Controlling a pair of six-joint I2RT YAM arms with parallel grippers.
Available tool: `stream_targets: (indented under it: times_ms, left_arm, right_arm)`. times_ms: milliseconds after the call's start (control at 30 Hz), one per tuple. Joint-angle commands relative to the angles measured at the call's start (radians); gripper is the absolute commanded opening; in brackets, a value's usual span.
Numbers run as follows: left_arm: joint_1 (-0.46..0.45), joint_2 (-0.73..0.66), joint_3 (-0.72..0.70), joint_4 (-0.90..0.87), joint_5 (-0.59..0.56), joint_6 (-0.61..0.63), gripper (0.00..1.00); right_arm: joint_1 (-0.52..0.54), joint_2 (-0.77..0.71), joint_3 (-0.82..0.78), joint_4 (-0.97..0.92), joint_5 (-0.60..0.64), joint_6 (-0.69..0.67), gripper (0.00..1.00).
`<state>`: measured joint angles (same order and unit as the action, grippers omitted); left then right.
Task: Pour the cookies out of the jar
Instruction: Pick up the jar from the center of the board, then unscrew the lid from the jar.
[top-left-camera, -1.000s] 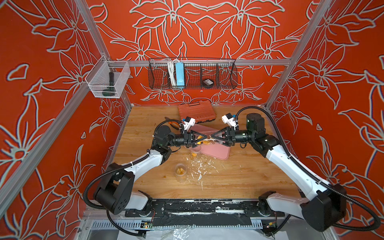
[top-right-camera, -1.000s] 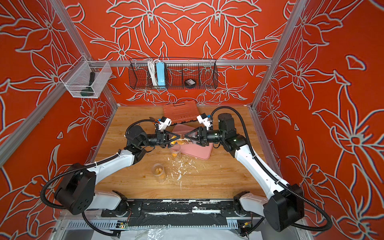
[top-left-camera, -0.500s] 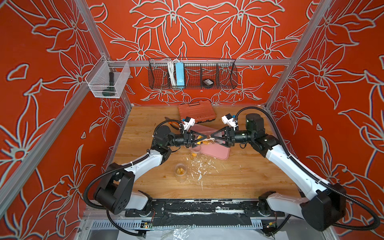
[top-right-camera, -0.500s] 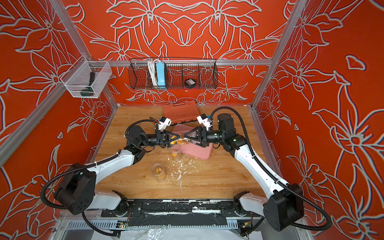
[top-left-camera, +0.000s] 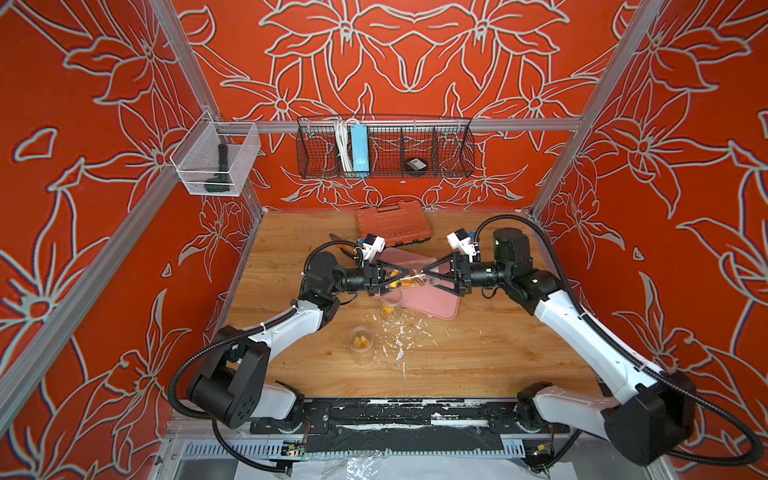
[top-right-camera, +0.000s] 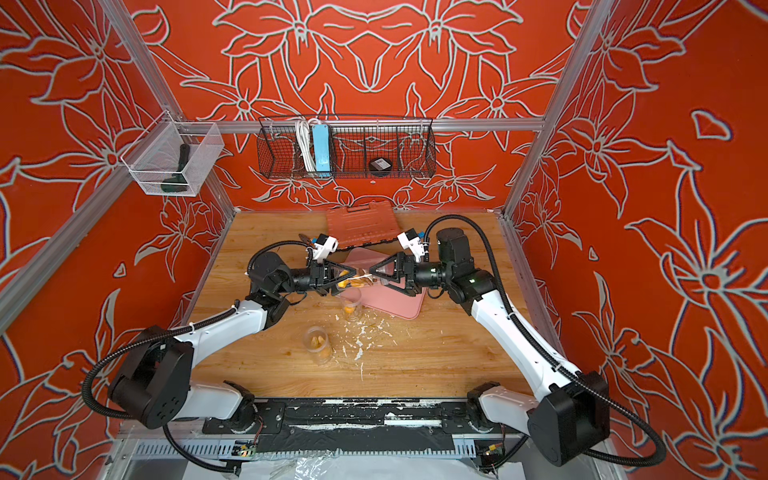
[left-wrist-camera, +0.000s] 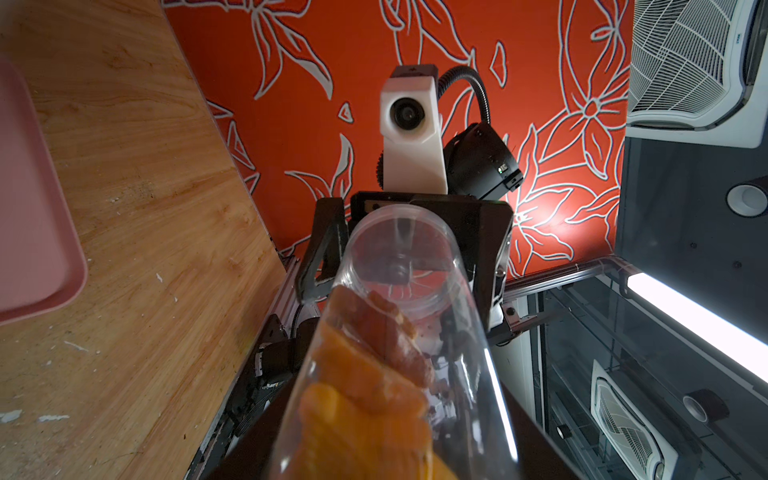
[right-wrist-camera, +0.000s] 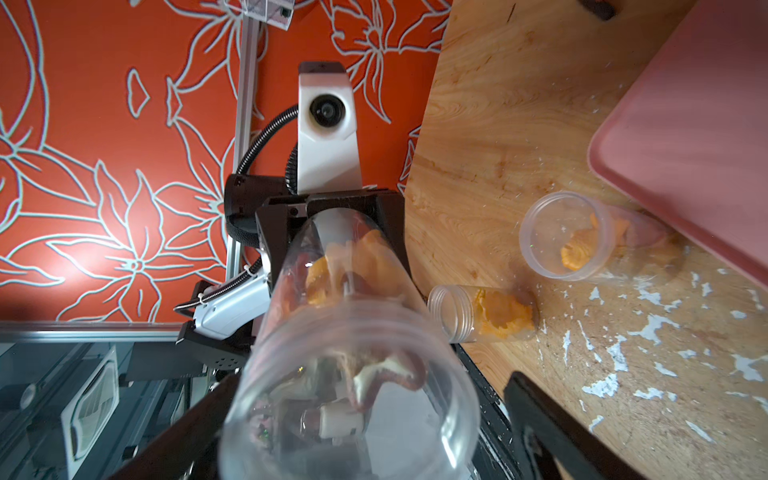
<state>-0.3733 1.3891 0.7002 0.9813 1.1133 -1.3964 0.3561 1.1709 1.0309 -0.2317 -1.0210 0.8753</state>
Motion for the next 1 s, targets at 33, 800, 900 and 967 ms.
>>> stream_targets:
  times_ms: [33,800,900,967]
  left_arm:
    - [0.024,-0.033,-0.018,0.050,0.030,-0.030,0.61]
    - [0.093,0.100,0.131,-0.118,0.140,0.135,0.61]
    - [0.093,0.114,0.134,-0.093,0.147,0.117,0.61]
    - [0.092,0.114,0.134,-0.088,0.151,0.111,0.61]
  right_arm:
    - [-0.053,-0.099,0.015,0.010,0.065,0.006,0.99]
    - [-0.092,0.050,0.014,0.072,-0.074,-0.012,0.99]
    - [-0.092,0.080,0.027,0.077,-0.107,-0.017,0.99]
    - [-0.092,0.089,0.029,0.092,-0.114,-0.011,0.99]
